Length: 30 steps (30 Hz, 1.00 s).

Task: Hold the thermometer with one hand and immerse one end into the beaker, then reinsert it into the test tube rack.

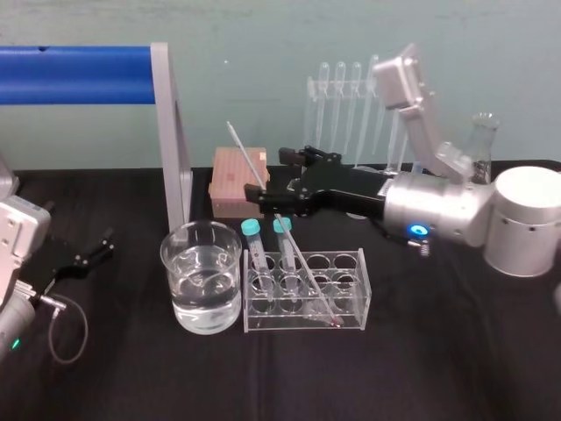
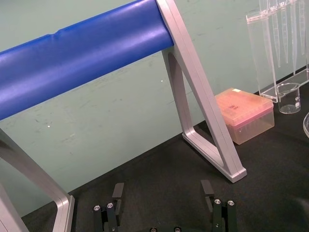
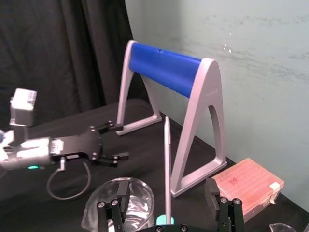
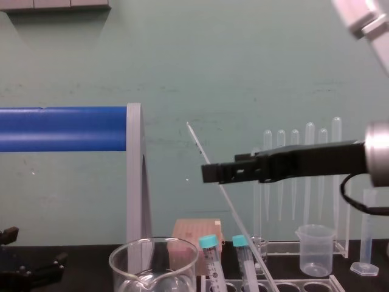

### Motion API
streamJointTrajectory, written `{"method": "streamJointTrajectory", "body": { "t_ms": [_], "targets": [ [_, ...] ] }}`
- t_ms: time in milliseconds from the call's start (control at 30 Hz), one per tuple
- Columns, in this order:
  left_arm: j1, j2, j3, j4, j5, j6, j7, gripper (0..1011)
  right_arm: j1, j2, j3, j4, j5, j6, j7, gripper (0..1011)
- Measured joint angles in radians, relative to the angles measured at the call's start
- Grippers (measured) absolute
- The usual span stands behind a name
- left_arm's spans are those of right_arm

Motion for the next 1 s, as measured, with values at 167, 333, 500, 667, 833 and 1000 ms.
{"method": "streamJointTrajectory", "body": {
  "t_ms": [167, 333, 500, 667, 833, 1000],
  "targets": [
    [0.000, 0.000, 0.000, 0.000, 0.000, 0.000, 0.000, 1008, 0.021, -0.037, -0.028, 0.045, -0.029, -0.001, -0.018, 1002],
    [0.000, 0.000, 0.000, 0.000, 0.000, 0.000, 0.000, 1008, 0.031, -0.056, -0.041, 0.066, -0.038, 0.000, -0.017, 1002],
    [0.000, 0.000, 0.000, 0.000, 0.000, 0.000, 0.000, 1008, 0.039, -0.074, -0.044, 0.082, -0.044, 0.000, -0.016, 1002],
    [0.000, 0.000, 0.000, 0.000, 0.000, 0.000, 0.000, 1008, 0.044, -0.084, -0.038, 0.089, -0.045, -0.008, -0.017, 1003],
    [0.000, 0.000, 0.000, 0.000, 0.000, 0.000, 0.000, 1008, 0.045, -0.086, -0.036, 0.089, -0.046, -0.011, -0.019, 1002],
    [0.000, 0.000, 0.000, 0.000, 0.000, 0.000, 0.000, 1008, 0.044, -0.085, -0.036, 0.088, -0.046, -0.011, -0.020, 1002]
  ]
}}
